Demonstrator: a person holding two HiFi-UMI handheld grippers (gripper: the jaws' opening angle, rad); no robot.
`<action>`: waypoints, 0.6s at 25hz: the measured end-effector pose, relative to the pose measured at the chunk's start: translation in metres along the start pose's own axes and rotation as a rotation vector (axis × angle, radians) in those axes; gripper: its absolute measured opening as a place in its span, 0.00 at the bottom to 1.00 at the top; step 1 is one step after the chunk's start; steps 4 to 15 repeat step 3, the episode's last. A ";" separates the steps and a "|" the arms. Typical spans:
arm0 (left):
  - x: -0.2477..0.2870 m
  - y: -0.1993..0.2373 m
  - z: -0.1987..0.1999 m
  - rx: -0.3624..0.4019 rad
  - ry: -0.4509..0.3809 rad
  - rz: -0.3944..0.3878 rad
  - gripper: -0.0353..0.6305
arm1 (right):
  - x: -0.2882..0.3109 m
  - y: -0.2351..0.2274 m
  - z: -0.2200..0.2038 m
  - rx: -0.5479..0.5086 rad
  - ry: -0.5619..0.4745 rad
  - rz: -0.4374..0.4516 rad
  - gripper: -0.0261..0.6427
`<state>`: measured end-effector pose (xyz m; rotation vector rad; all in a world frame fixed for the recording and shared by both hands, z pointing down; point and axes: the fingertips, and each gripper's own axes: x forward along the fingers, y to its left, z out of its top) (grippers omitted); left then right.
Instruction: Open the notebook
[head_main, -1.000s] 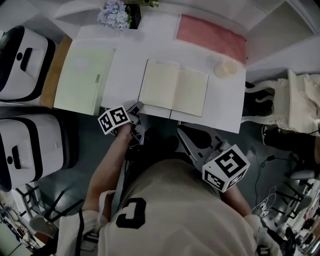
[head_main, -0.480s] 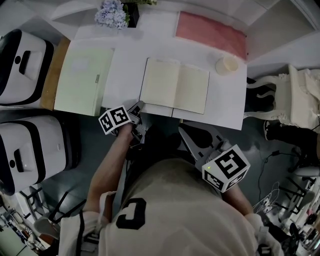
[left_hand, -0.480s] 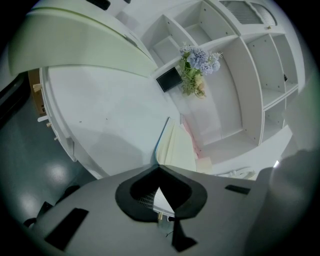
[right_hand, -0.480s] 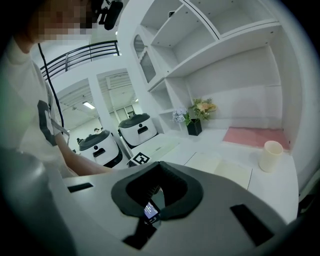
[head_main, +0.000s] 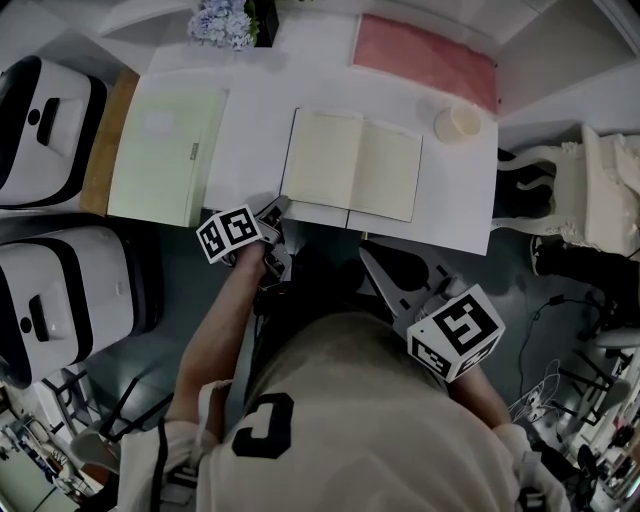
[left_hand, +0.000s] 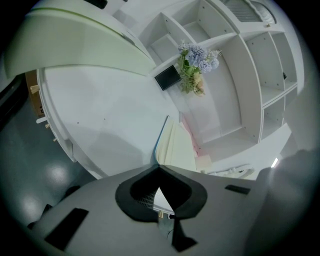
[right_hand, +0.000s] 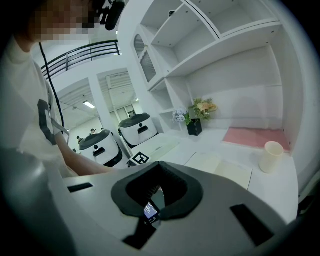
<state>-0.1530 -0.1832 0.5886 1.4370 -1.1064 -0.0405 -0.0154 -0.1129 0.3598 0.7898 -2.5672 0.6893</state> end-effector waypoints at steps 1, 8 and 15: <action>0.000 0.000 0.000 0.001 0.005 -0.001 0.07 | 0.000 -0.001 0.000 -0.002 -0.001 -0.002 0.07; 0.001 0.000 -0.001 0.002 0.014 -0.002 0.07 | -0.001 -0.002 0.001 -0.004 -0.003 -0.007 0.07; 0.001 0.000 -0.001 0.002 0.014 -0.002 0.07 | -0.001 -0.002 0.001 -0.004 -0.003 -0.007 0.07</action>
